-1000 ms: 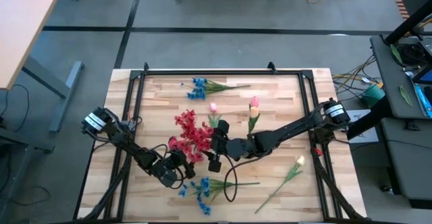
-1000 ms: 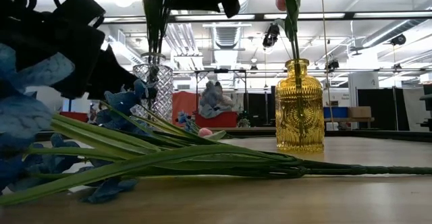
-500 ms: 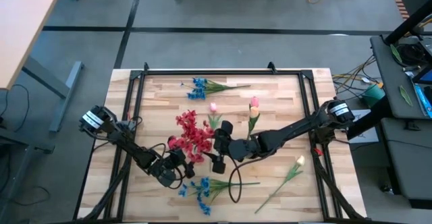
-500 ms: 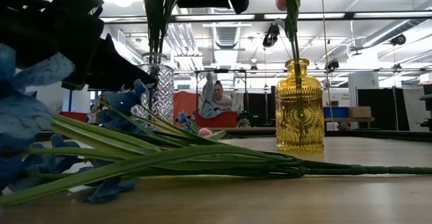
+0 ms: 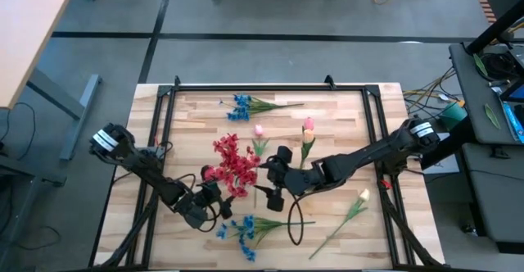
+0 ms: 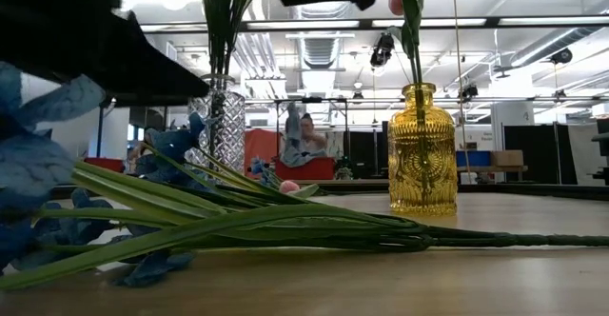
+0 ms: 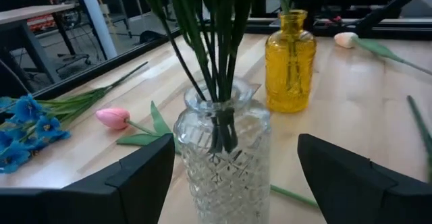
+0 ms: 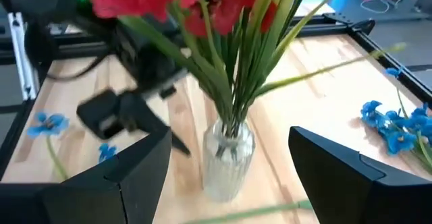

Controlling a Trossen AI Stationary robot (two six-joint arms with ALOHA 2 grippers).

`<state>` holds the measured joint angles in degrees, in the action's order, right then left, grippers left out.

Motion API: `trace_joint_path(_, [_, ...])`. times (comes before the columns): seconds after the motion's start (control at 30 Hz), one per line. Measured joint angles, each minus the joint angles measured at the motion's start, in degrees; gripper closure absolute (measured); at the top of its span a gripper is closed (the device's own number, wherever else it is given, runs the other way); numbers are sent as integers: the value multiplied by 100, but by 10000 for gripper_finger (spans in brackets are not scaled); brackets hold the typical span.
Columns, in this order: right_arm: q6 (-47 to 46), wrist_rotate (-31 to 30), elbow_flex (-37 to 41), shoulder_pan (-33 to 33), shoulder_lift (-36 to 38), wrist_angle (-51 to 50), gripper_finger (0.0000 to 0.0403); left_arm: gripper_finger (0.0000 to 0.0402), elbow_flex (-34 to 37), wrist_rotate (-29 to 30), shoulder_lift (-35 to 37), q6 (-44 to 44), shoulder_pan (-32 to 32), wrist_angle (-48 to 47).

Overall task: Sort flowers into vase by color
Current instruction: Put the bottom blue flower into the transparent vase

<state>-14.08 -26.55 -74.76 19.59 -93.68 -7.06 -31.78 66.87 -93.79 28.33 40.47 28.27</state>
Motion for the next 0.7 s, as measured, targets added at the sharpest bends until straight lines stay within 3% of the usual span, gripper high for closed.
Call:
trace_joint_path(0.3, [-257,22,0,414,196,-826,110,106,-1,-163,1037,90,574,-789])
trace_joint_path(0.5, [-459,998,-2,679,-75,-902,112,106,-1,-499,1584,444,905,-1072])
trace_joint_path(0.7, [-942,1374,-2,864,-664,-937,120,106,-3,-554,1700,669,1074,-1102])
